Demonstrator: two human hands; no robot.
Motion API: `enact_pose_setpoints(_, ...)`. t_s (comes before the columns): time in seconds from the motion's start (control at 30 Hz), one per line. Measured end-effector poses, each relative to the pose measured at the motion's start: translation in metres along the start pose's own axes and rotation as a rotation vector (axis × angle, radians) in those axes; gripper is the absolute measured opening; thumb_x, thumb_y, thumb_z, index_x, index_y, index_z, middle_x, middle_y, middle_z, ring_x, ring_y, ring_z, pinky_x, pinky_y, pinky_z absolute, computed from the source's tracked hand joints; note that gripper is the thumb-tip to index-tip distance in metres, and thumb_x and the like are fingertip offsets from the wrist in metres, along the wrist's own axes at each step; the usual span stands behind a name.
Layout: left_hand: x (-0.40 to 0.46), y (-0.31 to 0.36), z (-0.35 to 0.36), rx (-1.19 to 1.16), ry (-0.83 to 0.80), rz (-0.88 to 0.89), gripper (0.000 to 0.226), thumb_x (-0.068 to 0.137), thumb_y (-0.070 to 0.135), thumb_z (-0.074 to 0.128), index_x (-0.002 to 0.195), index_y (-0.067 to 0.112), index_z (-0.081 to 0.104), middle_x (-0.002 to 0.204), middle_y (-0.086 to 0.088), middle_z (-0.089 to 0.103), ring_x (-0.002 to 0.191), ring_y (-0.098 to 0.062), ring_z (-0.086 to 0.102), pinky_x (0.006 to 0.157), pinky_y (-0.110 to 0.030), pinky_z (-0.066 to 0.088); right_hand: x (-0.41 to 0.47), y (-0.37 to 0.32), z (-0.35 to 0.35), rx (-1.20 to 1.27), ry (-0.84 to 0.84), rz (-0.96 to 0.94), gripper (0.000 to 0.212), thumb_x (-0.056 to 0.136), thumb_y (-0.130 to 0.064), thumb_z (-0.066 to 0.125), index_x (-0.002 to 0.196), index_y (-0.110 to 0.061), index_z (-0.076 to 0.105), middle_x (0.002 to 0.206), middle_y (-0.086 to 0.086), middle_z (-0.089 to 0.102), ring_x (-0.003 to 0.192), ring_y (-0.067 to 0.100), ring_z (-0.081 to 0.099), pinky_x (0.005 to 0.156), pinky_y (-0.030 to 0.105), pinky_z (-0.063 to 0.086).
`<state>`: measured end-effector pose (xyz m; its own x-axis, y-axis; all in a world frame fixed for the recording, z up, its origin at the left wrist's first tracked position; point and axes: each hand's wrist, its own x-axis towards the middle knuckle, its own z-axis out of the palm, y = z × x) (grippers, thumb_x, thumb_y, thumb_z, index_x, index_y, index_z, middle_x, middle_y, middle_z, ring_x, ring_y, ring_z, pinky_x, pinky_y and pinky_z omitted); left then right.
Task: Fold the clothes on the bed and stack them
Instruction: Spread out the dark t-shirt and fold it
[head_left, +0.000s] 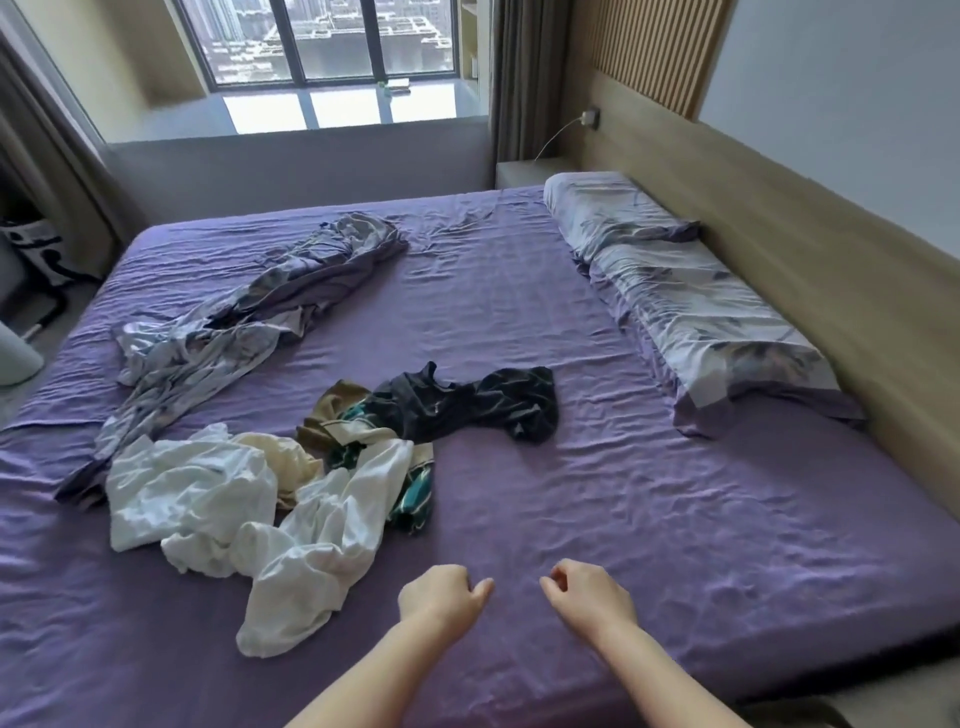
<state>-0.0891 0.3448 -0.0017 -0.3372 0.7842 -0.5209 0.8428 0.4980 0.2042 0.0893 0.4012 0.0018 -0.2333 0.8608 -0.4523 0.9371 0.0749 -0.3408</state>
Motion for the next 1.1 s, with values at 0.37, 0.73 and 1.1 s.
enact_pose_setpoints(0.37,0.072,0.054,-0.030,-0.185,0.036,-0.281,0.050,0.086,0.064,0.037,0.093,0.022,0.064,0.101,0.007,0.067,0.098,-0.018,0.061,0.076,-0.028,0.044,0.135,0.002,-0.051,-0.086,-0.118,-0.221,0.028,0.086,-0.049,0.044,0.095,-0.028,0.060,0.105,-0.010,0.066,0.100,0.015,0.060,0.068,0.026,0.037)
enact_pose_setpoints(0.73,0.101,0.093,-0.022,-0.281,-0.030,-0.453,0.048,0.086,0.065,0.038,0.090,0.024,0.064,0.102,0.006,0.067,0.098,-0.019,0.062,0.074,-0.028,0.043,0.204,0.007,-0.058,-0.177,-0.257,-0.314,0.027,0.088,-0.047,0.044,0.097,-0.028,0.061,0.107,-0.010,0.065,0.101,0.015,0.059,0.070,0.025,0.038)
enact_pose_setpoints(1.1,0.185,0.074,-0.074,-0.276,0.034,-0.403,0.051,0.087,0.063,0.037,0.099,0.023,0.065,0.105,0.004,0.066,0.100,-0.020,0.061,0.080,-0.030,0.046,0.271,-0.052,-0.060,-0.215,-0.242,-0.384,0.029,0.087,-0.046,0.043,0.093,-0.024,0.060,0.101,-0.007,0.066,0.096,0.018,0.060,0.067,0.026,0.041)
